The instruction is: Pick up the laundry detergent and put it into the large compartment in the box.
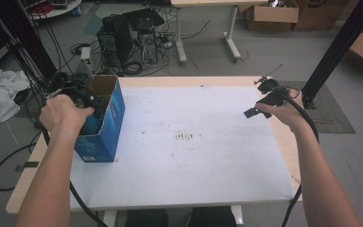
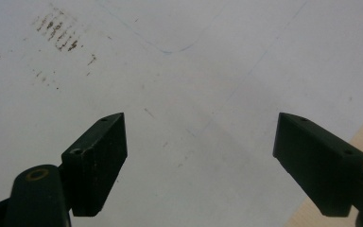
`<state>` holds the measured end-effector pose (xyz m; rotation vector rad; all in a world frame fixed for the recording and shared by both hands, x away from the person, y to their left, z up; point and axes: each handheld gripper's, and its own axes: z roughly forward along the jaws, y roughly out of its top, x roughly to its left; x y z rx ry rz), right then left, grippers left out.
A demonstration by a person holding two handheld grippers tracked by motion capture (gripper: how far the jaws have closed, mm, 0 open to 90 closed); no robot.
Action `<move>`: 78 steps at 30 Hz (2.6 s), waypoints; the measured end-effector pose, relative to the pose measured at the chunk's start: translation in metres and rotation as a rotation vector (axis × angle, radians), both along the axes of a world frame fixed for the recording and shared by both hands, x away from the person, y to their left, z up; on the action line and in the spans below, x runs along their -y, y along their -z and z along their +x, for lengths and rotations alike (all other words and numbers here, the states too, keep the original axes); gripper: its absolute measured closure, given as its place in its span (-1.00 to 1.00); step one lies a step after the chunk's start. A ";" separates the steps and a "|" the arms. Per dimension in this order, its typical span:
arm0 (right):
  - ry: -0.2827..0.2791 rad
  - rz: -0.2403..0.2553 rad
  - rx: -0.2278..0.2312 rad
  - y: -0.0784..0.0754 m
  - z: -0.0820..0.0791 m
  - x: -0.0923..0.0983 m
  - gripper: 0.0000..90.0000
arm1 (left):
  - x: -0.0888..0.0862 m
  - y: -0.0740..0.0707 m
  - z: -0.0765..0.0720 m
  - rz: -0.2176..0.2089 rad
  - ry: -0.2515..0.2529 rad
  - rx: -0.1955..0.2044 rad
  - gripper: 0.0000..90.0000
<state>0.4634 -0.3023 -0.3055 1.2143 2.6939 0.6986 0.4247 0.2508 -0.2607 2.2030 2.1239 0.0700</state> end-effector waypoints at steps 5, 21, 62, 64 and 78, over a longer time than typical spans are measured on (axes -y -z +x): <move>0.000 -0.002 -0.004 0.002 0.000 0.002 -0.59 | -0.001 0.009 0.001 -0.002 -0.004 -0.004 -0.16; 0.003 0.000 -0.011 0.007 0.000 0.003 -0.59 | -0.001 0.022 0.001 0.031 -0.006 -0.002 -0.16; 0.000 0.014 0.008 -0.003 -0.007 0.006 -0.59 | 0.003 -0.027 -0.017 0.038 0.041 0.046 -0.57; -0.001 0.014 0.010 -0.004 -0.007 0.005 -0.59 | 0.007 -0.036 -0.019 0.036 0.063 0.062 -0.61; 0.003 0.015 0.005 -0.008 -0.011 0.003 -0.59 | 0.065 -0.064 -0.035 0.013 0.267 0.140 -0.68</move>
